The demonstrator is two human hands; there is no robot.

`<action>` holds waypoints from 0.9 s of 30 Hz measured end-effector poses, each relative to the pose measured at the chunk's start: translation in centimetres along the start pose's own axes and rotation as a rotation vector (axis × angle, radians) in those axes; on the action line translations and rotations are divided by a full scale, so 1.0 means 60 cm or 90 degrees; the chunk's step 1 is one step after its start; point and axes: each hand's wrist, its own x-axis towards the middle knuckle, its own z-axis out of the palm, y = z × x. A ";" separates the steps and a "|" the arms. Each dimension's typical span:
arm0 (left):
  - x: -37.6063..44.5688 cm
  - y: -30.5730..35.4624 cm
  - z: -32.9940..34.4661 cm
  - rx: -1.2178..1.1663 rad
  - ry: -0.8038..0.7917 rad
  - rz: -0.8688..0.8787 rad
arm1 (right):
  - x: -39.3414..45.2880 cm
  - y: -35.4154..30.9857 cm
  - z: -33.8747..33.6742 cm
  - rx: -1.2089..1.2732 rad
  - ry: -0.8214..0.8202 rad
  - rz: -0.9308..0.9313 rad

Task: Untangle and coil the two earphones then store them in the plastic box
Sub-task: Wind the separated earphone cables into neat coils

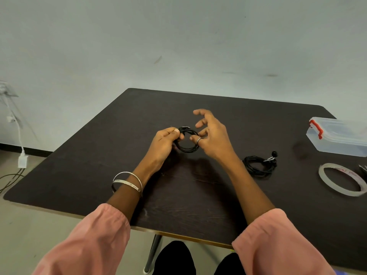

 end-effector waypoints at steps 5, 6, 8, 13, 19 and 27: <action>-0.005 -0.009 0.000 0.257 -0.003 0.149 | -0.007 0.003 0.004 -0.171 -0.095 -0.094; -0.007 -0.011 -0.001 0.297 0.003 0.185 | -0.007 0.003 0.005 -0.177 -0.106 -0.085; -0.008 -0.013 -0.005 0.356 0.014 0.245 | -0.005 0.005 0.005 -0.178 -0.120 -0.068; -0.009 -0.013 -0.005 0.446 0.030 0.278 | 0.000 0.012 0.003 -0.153 -0.164 -0.014; -0.008 -0.009 -0.002 0.476 0.071 0.284 | 0.001 0.009 -0.005 -0.032 -0.187 0.045; -0.009 -0.001 -0.003 0.266 0.012 0.113 | -0.004 0.012 -0.013 0.179 -0.213 0.130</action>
